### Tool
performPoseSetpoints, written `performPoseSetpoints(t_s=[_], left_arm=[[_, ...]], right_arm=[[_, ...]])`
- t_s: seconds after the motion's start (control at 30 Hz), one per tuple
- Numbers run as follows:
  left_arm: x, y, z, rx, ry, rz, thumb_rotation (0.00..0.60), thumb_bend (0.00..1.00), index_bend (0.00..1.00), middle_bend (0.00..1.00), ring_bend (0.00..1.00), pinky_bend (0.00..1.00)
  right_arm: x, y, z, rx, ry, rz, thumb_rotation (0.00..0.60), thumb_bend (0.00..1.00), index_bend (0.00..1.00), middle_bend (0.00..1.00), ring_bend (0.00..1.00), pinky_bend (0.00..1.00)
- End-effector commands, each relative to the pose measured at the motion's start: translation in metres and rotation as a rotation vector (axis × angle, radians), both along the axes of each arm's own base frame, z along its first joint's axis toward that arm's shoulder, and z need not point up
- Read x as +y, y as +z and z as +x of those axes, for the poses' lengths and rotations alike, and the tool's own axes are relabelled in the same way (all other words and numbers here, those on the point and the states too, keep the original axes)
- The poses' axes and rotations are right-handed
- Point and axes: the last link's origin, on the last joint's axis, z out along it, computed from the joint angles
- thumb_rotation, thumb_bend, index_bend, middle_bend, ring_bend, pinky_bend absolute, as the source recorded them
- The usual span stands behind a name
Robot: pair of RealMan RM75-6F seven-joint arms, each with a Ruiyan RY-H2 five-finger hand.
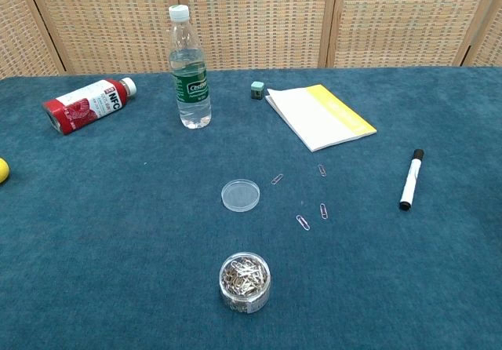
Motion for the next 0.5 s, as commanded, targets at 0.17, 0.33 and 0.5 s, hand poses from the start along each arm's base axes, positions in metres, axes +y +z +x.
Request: performPoseSetpoints(t_s=[0.17, 0.33, 0.5], left_arm=[[0.000, 0.000, 0.000, 0.000, 0.000, 0.000, 0.600, 0.00, 0.00, 0.00, 0.00, 0.00], [0.001, -0.002, -0.001, 0.003, 0.004, -0.006, 0.600, 0.00, 0.00, 0.00, 0.00, 0.00], [0.004, -0.004, -0.001, 0.007, 0.007, -0.008, 0.600, 0.00, 0.00, 0.00, 0.00, 0.00]], right_arm=[[0.000, 0.000, 0.000, 0.010, 0.007, 0.004, 0.600, 0.00, 0.00, 0.00, 0.00, 0.00], [-0.009, 0.002, 0.004, 0.039, 0.046, 0.017, 0.600, 0.12, 0.00, 0.00, 0.00, 0.00], [-0.040, -0.018, 0.038, 0.099, 0.189, 0.203, 0.600, 0.49, 0.07, 0.00, 0.00, 0.00]])
